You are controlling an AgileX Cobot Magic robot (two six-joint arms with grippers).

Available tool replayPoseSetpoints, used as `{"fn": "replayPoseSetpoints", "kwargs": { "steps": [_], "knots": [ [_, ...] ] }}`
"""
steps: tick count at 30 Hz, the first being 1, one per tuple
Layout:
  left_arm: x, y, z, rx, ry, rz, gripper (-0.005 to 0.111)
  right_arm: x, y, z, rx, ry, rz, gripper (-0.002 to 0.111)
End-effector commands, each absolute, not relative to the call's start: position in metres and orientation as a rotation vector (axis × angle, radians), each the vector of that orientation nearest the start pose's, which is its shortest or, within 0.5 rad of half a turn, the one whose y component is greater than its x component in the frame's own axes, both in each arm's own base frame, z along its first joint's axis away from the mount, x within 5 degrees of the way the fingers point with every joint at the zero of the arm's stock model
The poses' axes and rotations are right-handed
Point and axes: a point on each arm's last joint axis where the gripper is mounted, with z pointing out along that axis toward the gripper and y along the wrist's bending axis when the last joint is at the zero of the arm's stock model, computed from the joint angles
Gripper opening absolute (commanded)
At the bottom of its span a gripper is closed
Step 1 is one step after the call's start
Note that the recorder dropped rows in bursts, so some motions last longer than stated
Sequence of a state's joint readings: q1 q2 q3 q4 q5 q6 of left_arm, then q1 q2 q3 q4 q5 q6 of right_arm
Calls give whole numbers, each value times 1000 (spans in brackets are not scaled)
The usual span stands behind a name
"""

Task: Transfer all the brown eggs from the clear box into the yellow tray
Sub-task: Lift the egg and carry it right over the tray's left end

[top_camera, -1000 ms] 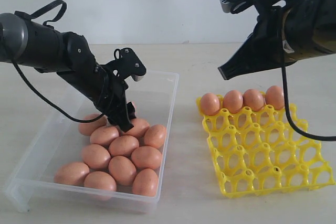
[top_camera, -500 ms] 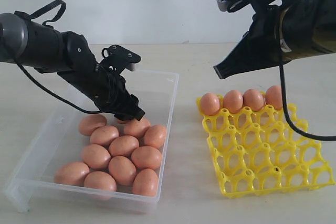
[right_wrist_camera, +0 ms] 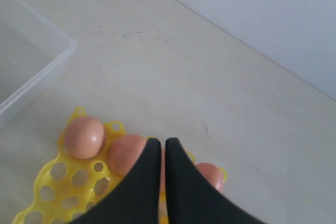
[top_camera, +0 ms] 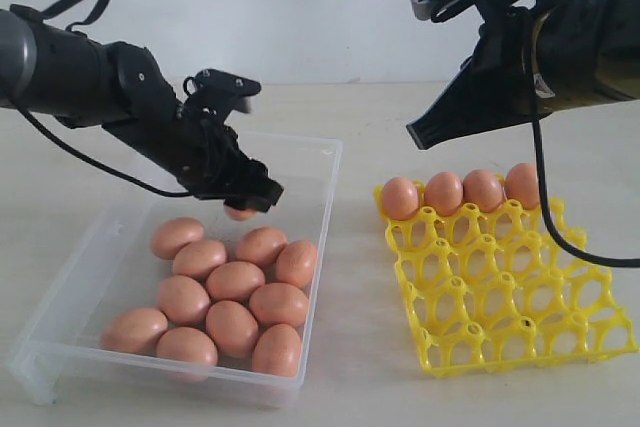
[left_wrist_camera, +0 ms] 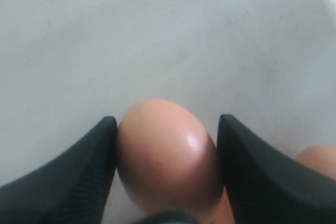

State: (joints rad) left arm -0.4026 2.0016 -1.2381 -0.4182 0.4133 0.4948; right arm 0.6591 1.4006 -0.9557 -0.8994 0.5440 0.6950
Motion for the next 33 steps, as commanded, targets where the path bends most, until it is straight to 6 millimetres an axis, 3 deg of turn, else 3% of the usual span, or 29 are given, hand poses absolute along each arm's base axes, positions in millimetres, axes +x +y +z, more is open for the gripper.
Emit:
{"fn": "replayPoseSetpoints", "kwargs": {
  "steps": [1,7,11,14,21,26,33],
  "knots": [
    [368,-182,193,675,2309,-383,4,254,149,287,-653,2124,-215,0],
    [347,-211,239,868,2032,-576,4,254,143,295,-598,2096,-258,0],
    [332,-226,246,1001,1784,-793,4,245,129,314,-502,2055,-288,0],
    [318,-232,240,1184,1561,-869,4,229,113,337,-420,2015,-287,0],
    [317,-245,224,1240,1482,-1065,4,184,88,372,-318,1838,-41,0],
    [327,-266,201,1271,1491,-1109,4,163,79,376,-315,1773,59,0],
    [353,-288,166,1260,1540,-1132,4,159,74,364,-316,1800,41,0]
  ]
}}
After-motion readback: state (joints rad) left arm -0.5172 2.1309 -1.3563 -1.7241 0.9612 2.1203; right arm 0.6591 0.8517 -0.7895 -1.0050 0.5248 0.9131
